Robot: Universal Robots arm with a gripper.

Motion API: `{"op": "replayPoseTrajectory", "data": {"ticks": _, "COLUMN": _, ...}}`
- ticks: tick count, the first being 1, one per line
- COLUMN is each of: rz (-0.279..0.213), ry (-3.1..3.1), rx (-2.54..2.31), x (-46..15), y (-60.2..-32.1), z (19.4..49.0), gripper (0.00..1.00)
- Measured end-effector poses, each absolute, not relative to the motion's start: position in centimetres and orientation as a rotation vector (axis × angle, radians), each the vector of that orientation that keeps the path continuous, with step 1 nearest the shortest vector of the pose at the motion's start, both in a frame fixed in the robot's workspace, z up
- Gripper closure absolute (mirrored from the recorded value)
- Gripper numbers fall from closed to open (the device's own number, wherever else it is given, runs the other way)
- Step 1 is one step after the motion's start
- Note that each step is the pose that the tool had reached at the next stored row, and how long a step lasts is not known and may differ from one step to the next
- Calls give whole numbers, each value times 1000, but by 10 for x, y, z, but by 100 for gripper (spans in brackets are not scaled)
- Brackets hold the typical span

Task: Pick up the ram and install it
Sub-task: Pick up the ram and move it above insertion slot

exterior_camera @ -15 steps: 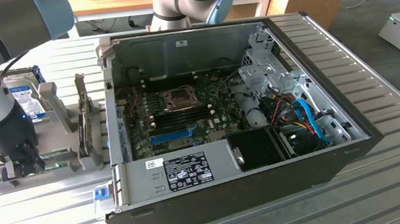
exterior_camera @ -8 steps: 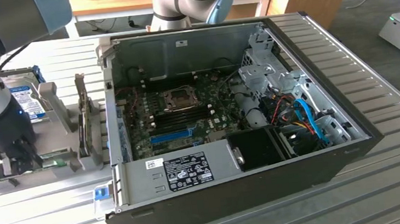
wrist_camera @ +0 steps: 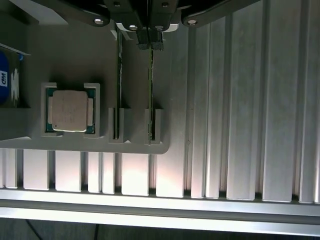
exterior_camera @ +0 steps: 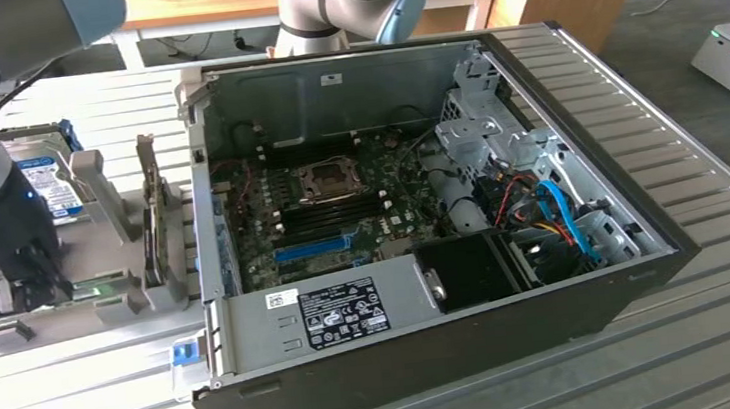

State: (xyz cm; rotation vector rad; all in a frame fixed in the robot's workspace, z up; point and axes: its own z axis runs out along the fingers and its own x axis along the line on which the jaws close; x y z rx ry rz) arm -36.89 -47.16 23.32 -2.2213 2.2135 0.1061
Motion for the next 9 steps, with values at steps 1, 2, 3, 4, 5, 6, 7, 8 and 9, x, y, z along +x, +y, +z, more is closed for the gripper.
{"op": "replayPoseTrajectory", "data": {"ticks": 1, "rz": 106, "ry": 2213, "rx": -2221, "x": -369, "y": -472, "z": 235, "gripper": 88}}
{"op": "replayPoseTrajectory", "data": {"ticks": 2, "rz": 107, "ry": 2213, "rx": -2221, "x": -369, "y": -471, "z": 237, "gripper": 88}}
{"op": "replayPoseTrajectory", "data": {"ticks": 3, "rz": 107, "ry": 2213, "rx": -2221, "x": -369, "y": -471, "z": 238, "gripper": 88}}
{"op": "replayPoseTrajectory", "data": {"ticks": 4, "rz": 107, "ry": 2213, "rx": -2221, "x": -369, "y": -471, "z": 240, "gripper": 88}}
{"op": "replayPoseTrajectory", "data": {"ticks": 5, "rz": 108, "ry": 2213, "rx": -2220, "x": -369, "y": -471, "z": 242, "gripper": 88}}
{"op": "replayPoseTrajectory", "data": {"ticks": 6, "rz": 108, "ry": 2213, "rx": -2220, "x": -369, "y": -471, "z": 244, "gripper": 88}}
{"op": "replayPoseTrajectory", "data": {"ticks": 7, "rz": 108, "ry": 2213, "rx": -2220, "x": -369, "y": -471, "z": 246, "gripper": 88}}
{"op": "replayPoseTrajectory", "data": {"ticks": 8, "rz": 109, "ry": 2212, "rx": -2220, "x": -369, "y": -471, "z": 248, "gripper": 88}}
{"op": "replayPoseTrajectory", "data": {"ticks": 9, "rz": 109, "ry": 2212, "rx": -2220, "x": -369, "y": -471, "z": 250, "gripper": 88}}
